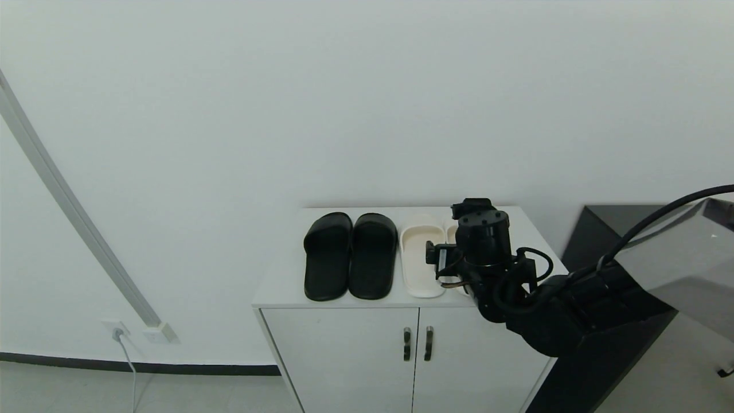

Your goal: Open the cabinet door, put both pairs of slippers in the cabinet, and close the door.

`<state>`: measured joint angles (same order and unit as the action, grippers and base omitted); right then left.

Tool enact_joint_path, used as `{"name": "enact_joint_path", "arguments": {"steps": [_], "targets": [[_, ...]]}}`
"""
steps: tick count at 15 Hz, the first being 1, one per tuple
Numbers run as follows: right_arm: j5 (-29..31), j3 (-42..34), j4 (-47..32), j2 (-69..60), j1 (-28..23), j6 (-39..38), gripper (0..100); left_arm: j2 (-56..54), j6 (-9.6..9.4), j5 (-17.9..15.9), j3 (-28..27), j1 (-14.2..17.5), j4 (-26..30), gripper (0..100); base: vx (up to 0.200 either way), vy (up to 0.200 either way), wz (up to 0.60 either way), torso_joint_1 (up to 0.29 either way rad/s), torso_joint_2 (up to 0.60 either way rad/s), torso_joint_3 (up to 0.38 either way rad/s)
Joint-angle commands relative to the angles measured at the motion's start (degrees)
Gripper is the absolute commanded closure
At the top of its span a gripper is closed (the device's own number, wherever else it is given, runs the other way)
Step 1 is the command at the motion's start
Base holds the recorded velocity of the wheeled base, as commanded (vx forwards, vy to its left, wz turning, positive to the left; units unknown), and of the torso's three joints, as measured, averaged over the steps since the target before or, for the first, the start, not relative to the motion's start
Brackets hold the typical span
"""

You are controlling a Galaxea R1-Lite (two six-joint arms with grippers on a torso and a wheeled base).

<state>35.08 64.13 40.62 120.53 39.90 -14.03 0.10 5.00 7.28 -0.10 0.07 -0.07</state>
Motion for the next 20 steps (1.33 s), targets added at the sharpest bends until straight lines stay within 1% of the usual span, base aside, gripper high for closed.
{"name": "enact_joint_path", "arguments": {"steps": [1, 2, 4, 7, 10, 11, 13, 16, 17, 20], "targets": [[-0.5, 4.2, -2.2, 2.9, -0.3, 0.1, 0, 0.0, 0.01, 0.0, 0.0, 0.0, 0.0, 100, 0.0, 0.0, 0.0, 0.0, 0.0, 0.0], [-0.5, 5.0, -2.8, 3.4, -0.3, 0.1, 0, 0.1, 0.01, 0.0, 0.0, 0.0, 0.0, 100, 0.0, 0.0, 0.0, 0.0, 0.0, 0.0], [-0.5, 10.7, -3.7, 7.6, -0.8, 0.8, 0, 0.0, 0.1, 0.0, 0.0, 0.0, 0.0, 100, 0.0, 0.0, 0.0, 0.0, 0.0, 0.0], [-0.5, 16.1, -6.4, 10.2, -2.1, 1.6, 0, 0.0, 0.19, 0.0, 0.0, 0.0, 0.1, 100, 0.0, 0.0, 0.0, 0.0, 0.0, 0.0], [-0.7, 19.4, -8.0, 11.7, -3.4, 1.6, 0, 0.1, 0.19, 0.0, 0.0, 0.0, 0.0, 100, 0.0, 0.0, 0.0, 0.0, 0.0, 0.0], [-0.7, 19.5, -8.0, 11.8, -3.6, 1.6, 0, 0.0, 0.19, 0.0, 0.0, 0.0, 0.0, 100, 0.0, 0.0, 0.0, 0.0, 0.0, 0.0], [-2.7, 20.3, -8.0, 12.2, -4.2, 1.7, 0, 0.0, 0.19, 0.0, 0.0, 0.0, 0.1, 100, 0.0, 0.0, 0.0, 0.0, 0.0, 0.0], [-3.0, 22.3, -8.8, 13.4, -4.9, 1.6, 0, 0.1, 0.19, 0.0, 0.0, 0.0, 0.0, 100, 0.0, 0.0, 0.0, 0.0, 0.0, 0.0], [-3.1, 22.4, -8.7, 13.8, -5.0, 1.7, 100, 0.1, 0.19, 0.0, 0.0, 0.0, 0.1, 100, 0.0, 0.0, 0.0, 0.0, 0.0, 0.0], [-3.0, 24.3, -8.9, 14.9, -5.1, 1.7, 100, 0.1, 0.19, 0.0, 0.0, 0.0, 0.0, 100, 0.0, 0.0, 0.0, 0.0, 0.0, 0.0]]}}
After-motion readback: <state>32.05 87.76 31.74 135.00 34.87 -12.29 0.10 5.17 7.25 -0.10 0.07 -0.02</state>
